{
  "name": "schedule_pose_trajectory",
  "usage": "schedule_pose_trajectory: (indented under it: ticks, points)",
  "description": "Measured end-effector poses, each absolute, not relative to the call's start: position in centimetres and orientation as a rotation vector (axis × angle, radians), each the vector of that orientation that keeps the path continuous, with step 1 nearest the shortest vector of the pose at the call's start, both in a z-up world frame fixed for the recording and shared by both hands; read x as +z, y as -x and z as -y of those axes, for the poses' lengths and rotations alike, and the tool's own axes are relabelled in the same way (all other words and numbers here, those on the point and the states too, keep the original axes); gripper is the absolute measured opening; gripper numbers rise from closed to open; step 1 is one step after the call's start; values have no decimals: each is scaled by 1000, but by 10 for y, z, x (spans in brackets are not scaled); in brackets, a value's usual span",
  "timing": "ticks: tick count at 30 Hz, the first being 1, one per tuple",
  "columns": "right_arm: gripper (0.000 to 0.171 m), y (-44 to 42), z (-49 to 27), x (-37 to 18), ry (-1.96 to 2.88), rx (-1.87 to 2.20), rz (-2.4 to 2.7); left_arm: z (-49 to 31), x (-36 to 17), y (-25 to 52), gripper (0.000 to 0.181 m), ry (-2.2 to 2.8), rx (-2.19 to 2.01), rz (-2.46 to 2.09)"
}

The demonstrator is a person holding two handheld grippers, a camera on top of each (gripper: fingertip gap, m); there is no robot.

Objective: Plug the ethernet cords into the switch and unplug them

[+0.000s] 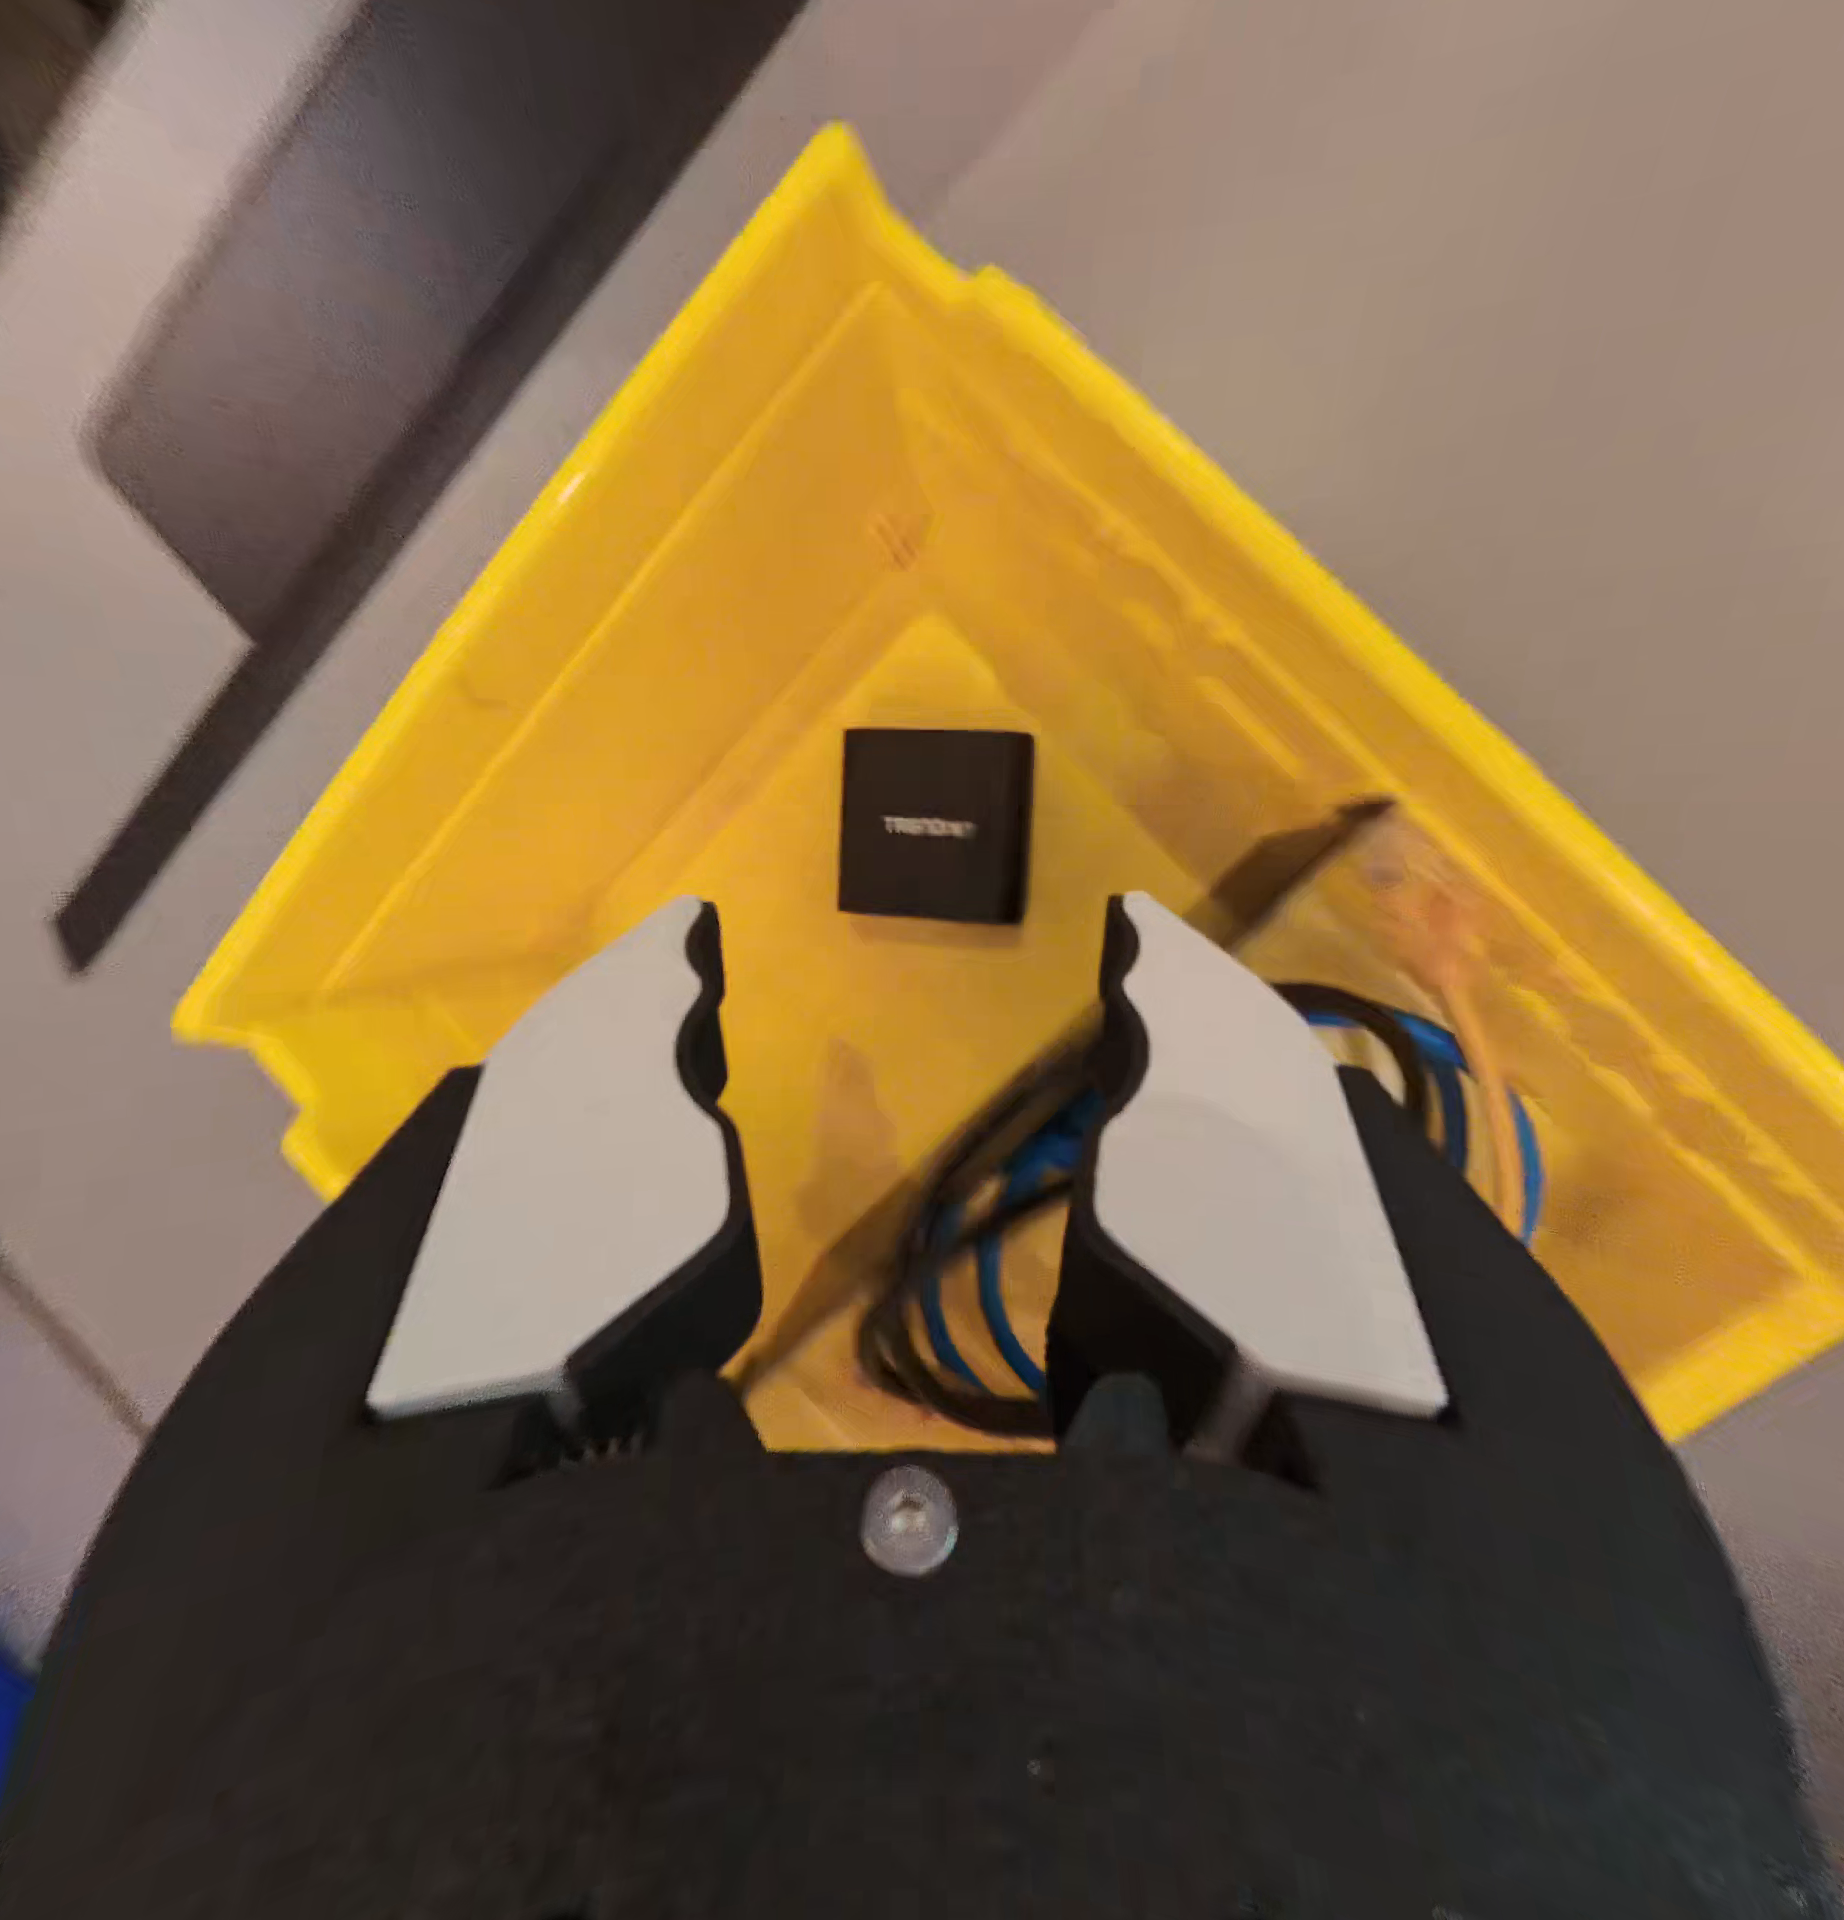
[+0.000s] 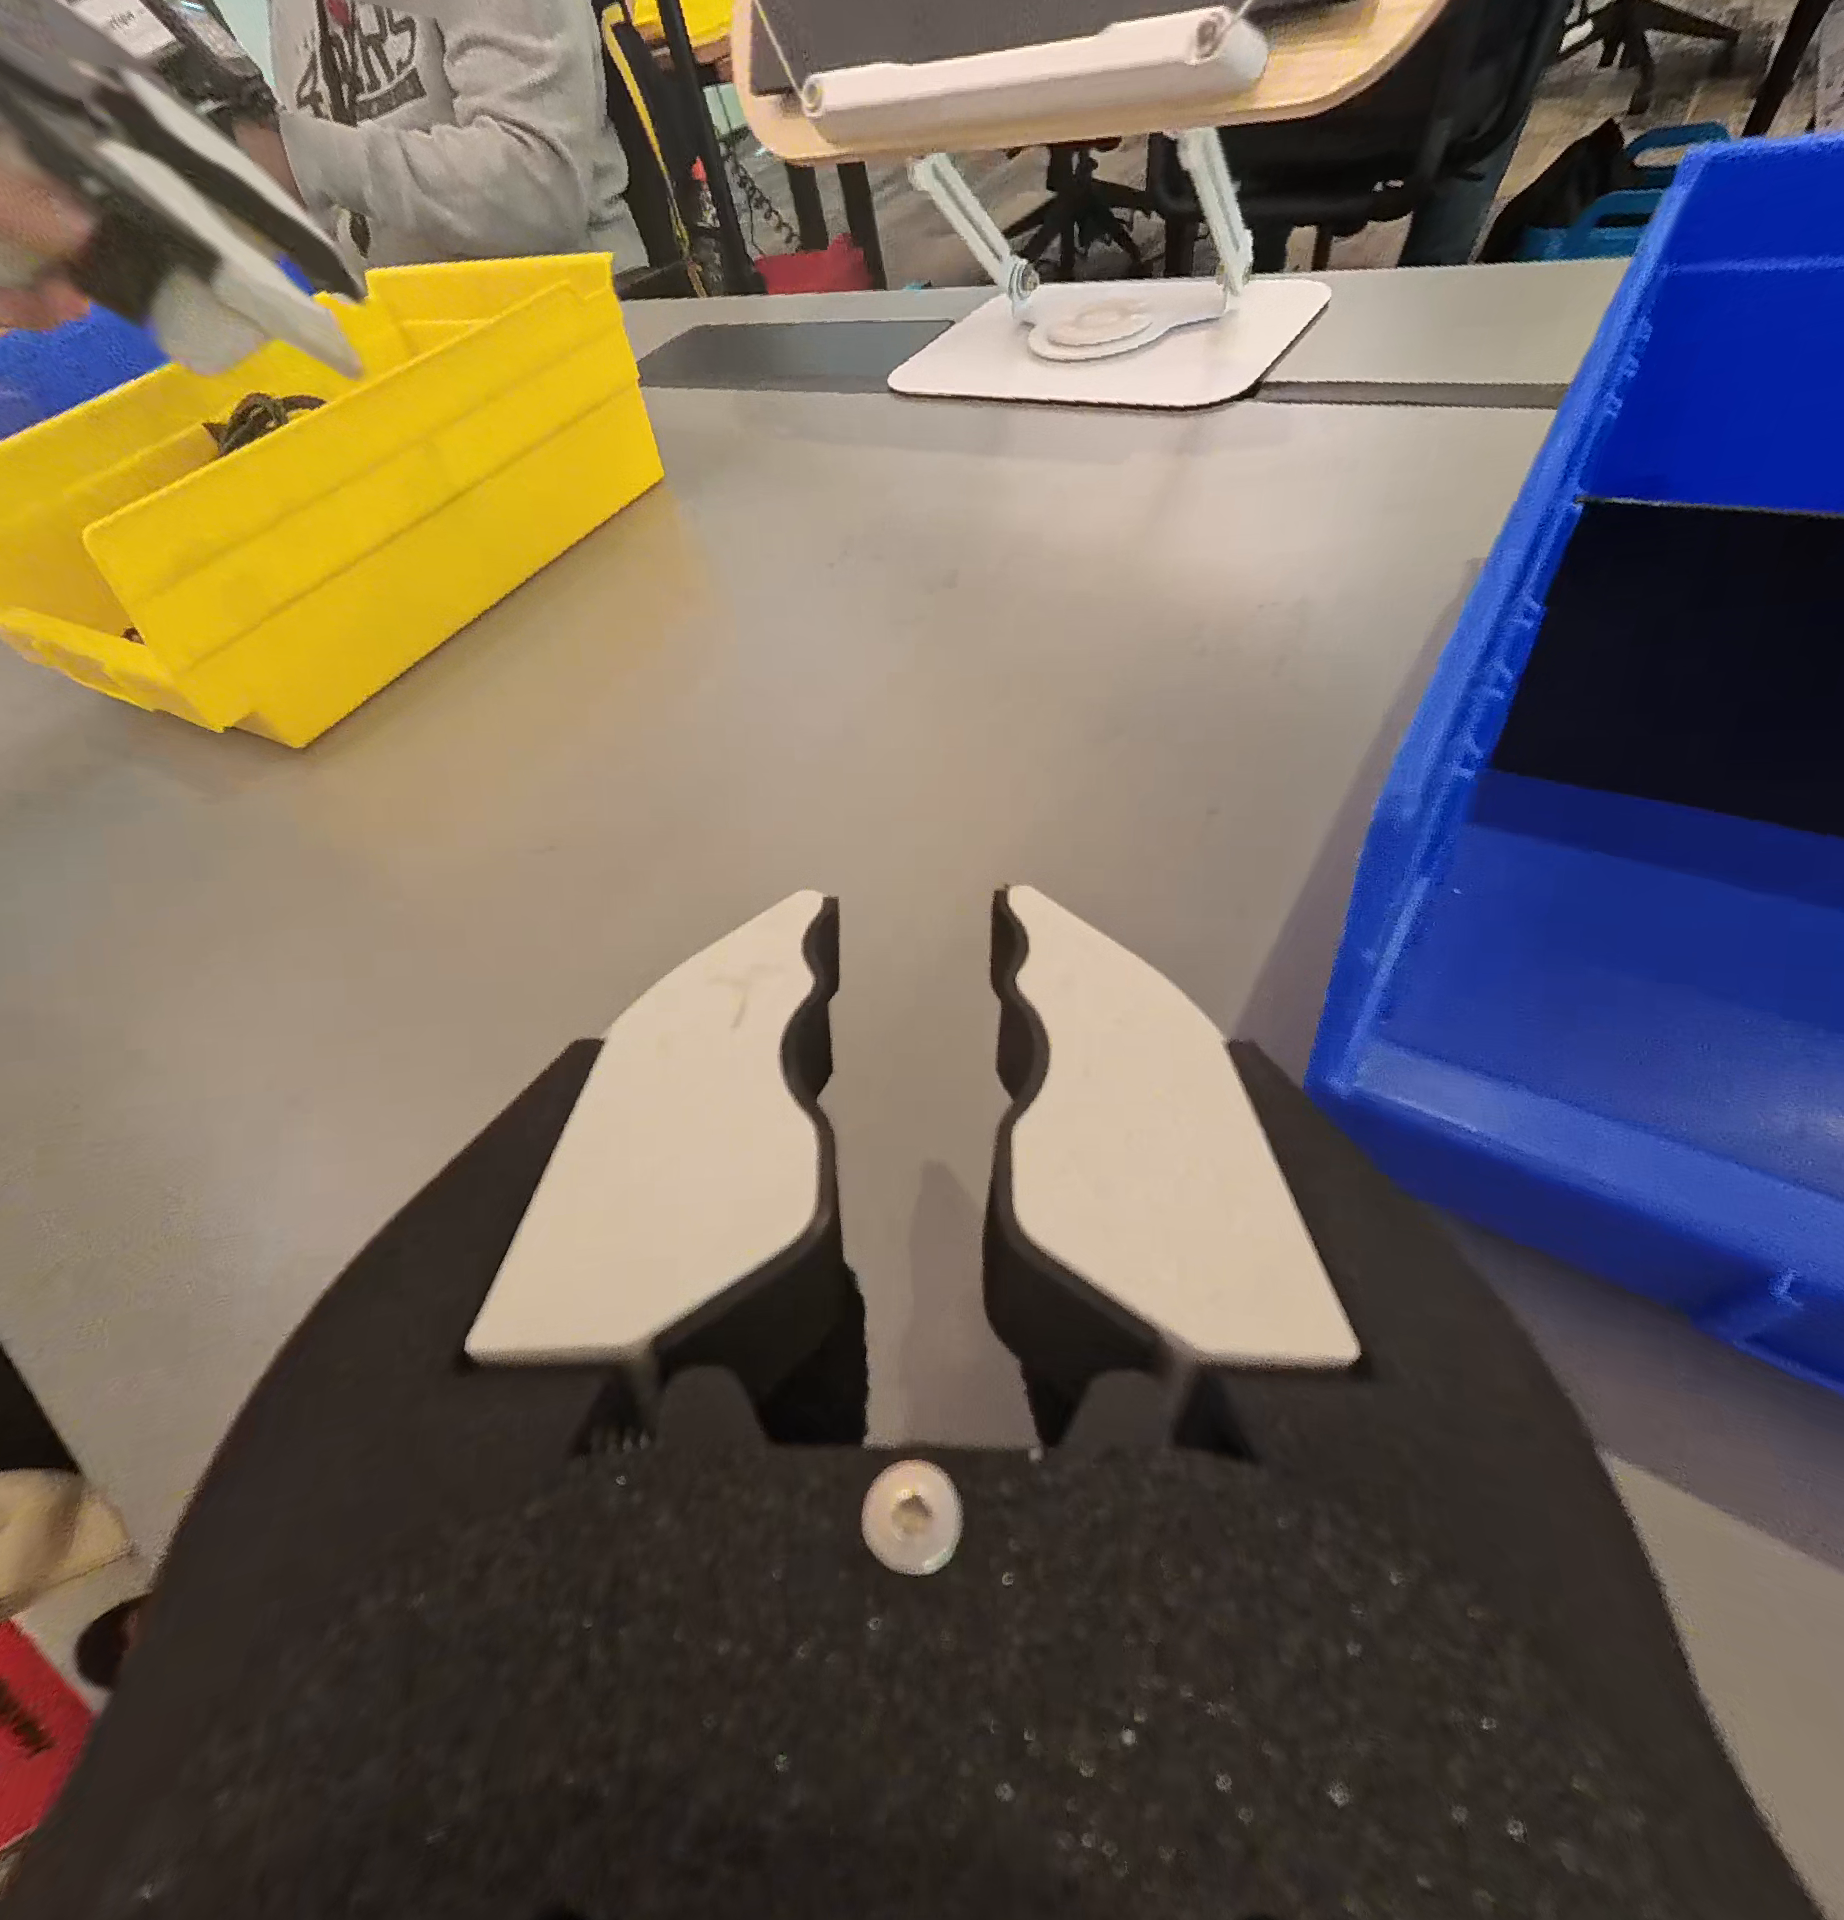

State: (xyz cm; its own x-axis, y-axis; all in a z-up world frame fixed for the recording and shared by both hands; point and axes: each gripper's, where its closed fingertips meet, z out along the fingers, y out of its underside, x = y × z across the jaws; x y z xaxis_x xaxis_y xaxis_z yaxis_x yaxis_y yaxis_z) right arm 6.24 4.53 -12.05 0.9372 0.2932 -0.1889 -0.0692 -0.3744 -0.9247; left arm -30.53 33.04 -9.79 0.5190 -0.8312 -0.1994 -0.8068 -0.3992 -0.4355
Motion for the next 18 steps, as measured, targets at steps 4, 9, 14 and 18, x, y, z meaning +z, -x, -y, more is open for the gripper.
schedule_pose_trajectory:
  ticks: [4,9,14,18]
  points:
    - [27,-66,-49,-121,1922,392,146,-368,-133,302,66,2440,-186,-1401]
    - [27,-65,-52,-126,1939,394,150,-361,-161,296,76,2489,-141,-1557]
    - [27,-57,-55,-128,1944,441,164,-353,-187,301,69,2602,-88,-1609]
    - [27,-51,-54,-131,1955,450,187,-347,-193,300,59,2678,-132,-1625]
